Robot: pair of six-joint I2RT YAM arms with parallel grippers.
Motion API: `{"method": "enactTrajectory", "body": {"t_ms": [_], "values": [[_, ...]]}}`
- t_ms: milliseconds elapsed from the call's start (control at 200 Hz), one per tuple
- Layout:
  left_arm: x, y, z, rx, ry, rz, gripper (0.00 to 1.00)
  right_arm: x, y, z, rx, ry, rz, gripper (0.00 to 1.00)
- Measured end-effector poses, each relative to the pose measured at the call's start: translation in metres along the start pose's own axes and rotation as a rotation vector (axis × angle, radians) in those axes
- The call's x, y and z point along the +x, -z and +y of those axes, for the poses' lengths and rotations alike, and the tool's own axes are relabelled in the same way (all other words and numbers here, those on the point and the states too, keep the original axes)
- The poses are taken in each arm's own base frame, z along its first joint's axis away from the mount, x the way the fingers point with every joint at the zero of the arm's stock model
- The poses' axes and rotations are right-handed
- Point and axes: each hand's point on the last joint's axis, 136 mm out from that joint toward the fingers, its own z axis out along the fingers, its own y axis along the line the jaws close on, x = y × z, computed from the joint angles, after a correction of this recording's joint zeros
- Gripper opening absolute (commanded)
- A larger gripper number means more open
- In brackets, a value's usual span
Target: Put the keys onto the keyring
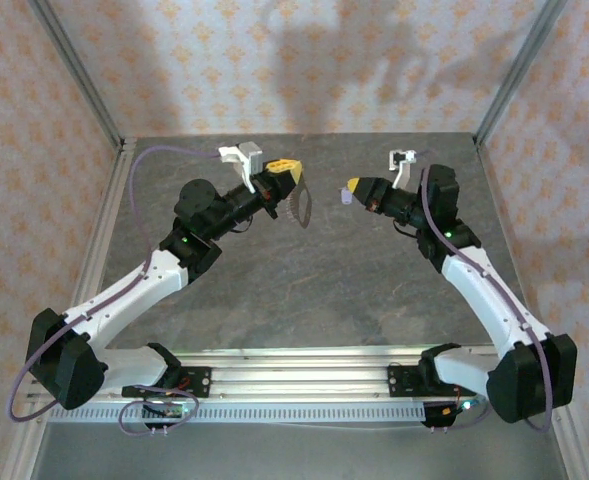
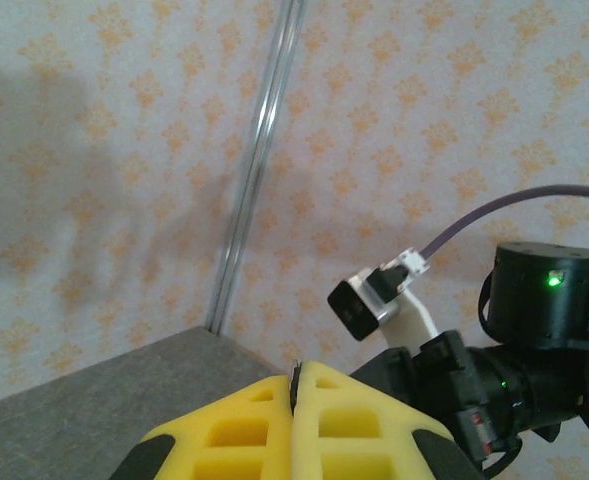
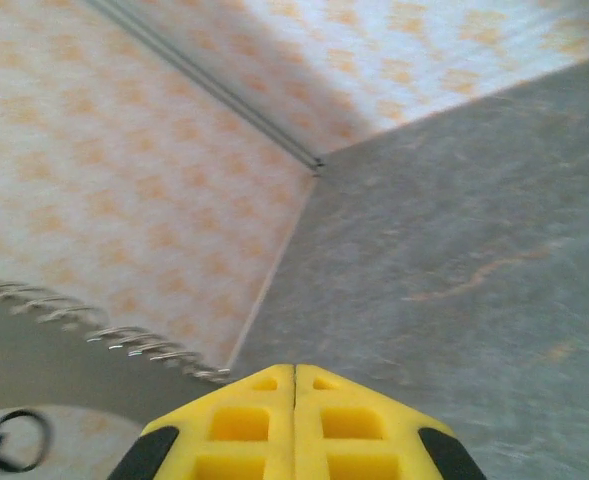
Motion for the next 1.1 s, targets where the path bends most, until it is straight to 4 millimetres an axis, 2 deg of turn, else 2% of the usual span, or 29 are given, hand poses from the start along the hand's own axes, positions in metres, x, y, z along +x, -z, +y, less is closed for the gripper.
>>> {"method": "enactTrajectory", "body": {"t_ms": [180, 340, 666, 936, 1096], "values": [[0.003, 0.000, -0.005, 0.032, -0.006, 0.015, 0.00, -0.006, 0.018, 0.039, -0.129, 0.050, -0.032, 0.00], [0.005, 0.000, -0.012, 0.068, -0.005, 0.043, 0.00, -0.010, 0.030, 0.061, -0.189, 0.085, -0.054, 0.00], [-0.016, -0.005, -0.032, 0.155, -0.033, 0.034, 0.00, -0.009, 0.035, 0.071, -0.228, 0.107, -0.046, 0.00], [-0.006, -0.025, -0.036, 0.231, -0.025, 0.079, 0.00, -0.010, 0.038, 0.074, -0.230, 0.114, -0.056, 0.00], [0.001, -0.032, -0.042, 0.263, -0.030, 0.105, 0.00, -0.019, 0.042, 0.082, -0.236, 0.128, -0.088, 0.00]]}}
